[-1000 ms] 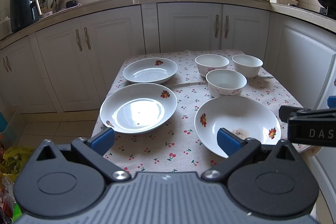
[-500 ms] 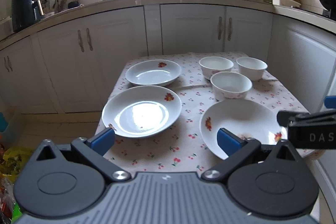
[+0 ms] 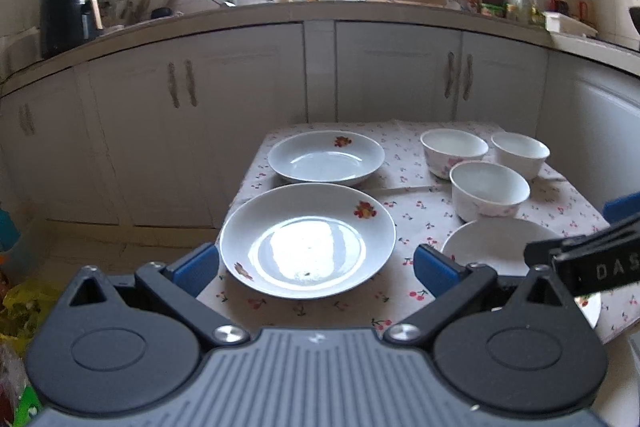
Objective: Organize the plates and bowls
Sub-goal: 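Move the right gripper to the stained white plate and grasp its rim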
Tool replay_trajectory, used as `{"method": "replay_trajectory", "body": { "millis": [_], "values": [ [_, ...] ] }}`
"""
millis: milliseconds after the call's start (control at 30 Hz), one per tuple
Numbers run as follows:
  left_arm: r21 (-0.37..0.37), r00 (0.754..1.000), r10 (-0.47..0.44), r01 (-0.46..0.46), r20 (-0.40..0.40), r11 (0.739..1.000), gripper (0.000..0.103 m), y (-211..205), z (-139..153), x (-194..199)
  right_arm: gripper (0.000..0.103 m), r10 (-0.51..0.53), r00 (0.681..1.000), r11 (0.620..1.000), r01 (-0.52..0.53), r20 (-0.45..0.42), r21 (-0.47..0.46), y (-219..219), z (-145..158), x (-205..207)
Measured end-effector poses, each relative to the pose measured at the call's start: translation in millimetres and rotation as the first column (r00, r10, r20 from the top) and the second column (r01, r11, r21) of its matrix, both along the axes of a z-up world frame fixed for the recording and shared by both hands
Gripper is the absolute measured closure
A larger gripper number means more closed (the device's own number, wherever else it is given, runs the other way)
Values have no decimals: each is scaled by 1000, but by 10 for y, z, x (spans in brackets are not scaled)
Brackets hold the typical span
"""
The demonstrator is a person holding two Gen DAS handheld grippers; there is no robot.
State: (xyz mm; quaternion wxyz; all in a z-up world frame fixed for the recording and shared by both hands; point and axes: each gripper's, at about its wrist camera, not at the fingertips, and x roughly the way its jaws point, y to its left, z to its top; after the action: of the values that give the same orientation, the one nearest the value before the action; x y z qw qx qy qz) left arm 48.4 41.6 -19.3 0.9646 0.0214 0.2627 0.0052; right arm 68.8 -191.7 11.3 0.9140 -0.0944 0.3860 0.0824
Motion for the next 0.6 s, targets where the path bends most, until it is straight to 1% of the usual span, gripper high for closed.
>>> {"method": "replay_trajectory", "body": {
  "millis": [67,133,233,300,400,467,600],
  "values": [
    [7,999,-41,41,-9,999,1,41,-18,61,0,24,1000,1000,-24,-2,10,43,-19,81],
    [37,996,-76,77,-41,996,1,58,-51,137,0,47,999,999,-47,-6,19,93,-27,145],
    [21,991,-106,108,-82,994,1,128,-118,227,0,86,996,996,-86,0,35,168,-27,232],
    [13,989,-108,110,-104,994,1,192,-172,281,0,117,993,992,-117,4,47,224,-25,286],
    [34,988,-96,100,-117,994,1,279,-243,352,0,159,987,985,-159,8,64,301,-29,377],
    [29,985,-115,119,-132,992,1,354,-286,396,0,186,982,979,-185,-5,85,346,-30,457],
    [76,976,-144,157,-163,985,1,449,-373,498,0,212,977,973,-209,-33,95,439,-66,635]
  ]
}}
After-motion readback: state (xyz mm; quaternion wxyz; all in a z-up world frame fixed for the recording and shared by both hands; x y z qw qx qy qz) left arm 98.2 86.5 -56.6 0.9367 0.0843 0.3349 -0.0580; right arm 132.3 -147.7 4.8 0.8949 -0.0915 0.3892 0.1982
